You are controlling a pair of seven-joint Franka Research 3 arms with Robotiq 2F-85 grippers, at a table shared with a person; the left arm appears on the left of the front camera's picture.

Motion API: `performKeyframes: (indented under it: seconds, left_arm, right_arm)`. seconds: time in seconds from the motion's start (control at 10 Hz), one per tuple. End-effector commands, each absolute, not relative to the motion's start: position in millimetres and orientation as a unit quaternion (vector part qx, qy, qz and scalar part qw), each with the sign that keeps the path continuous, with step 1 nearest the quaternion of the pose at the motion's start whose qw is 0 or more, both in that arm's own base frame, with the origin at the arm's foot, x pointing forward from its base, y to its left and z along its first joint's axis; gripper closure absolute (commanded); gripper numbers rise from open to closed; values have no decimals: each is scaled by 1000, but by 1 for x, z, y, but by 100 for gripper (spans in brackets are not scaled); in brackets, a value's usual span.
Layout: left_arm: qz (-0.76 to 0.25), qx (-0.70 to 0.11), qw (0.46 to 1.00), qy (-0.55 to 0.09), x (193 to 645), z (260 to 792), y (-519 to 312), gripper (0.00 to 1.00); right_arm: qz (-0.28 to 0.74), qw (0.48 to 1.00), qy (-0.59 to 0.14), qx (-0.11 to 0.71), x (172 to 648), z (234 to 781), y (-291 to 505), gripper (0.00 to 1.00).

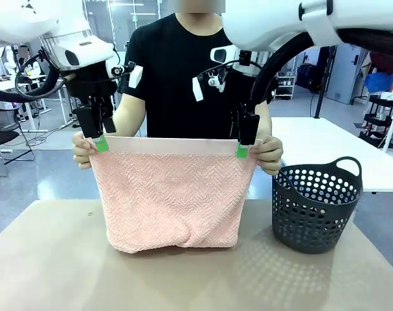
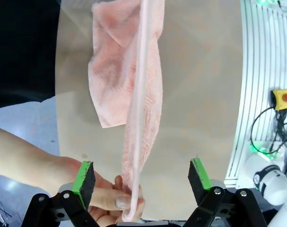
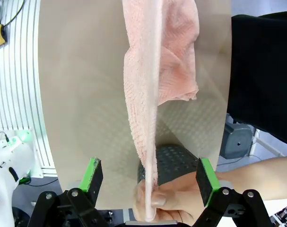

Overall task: Fold the towel.
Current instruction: Grab the top end of the 100 cm Hotel Towel extended by the human.

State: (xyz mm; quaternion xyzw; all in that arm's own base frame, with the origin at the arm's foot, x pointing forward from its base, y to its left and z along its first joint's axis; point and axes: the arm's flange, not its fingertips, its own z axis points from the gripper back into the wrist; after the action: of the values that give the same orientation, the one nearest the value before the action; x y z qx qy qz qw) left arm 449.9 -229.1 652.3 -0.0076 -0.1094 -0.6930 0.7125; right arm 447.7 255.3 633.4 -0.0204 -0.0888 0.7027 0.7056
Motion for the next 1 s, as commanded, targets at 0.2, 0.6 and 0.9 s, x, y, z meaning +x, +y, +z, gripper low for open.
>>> performKeyframes:
  seconds: [0.2,0.6,0.9]
  left_arm:
    - [-672,-8,734,-97,460,628,-229,8]
    - [-676,-5,731,-96,458,625,-236,100]
    - [-678,-2,729,-95,455,625,-236,99]
  right_arm:
    - [689,719,-84,-25,455,611,259,0]
    - [695,714,-83,-27,454,609,259,100]
    - [694,715,-84,-28,453,611,259,98]
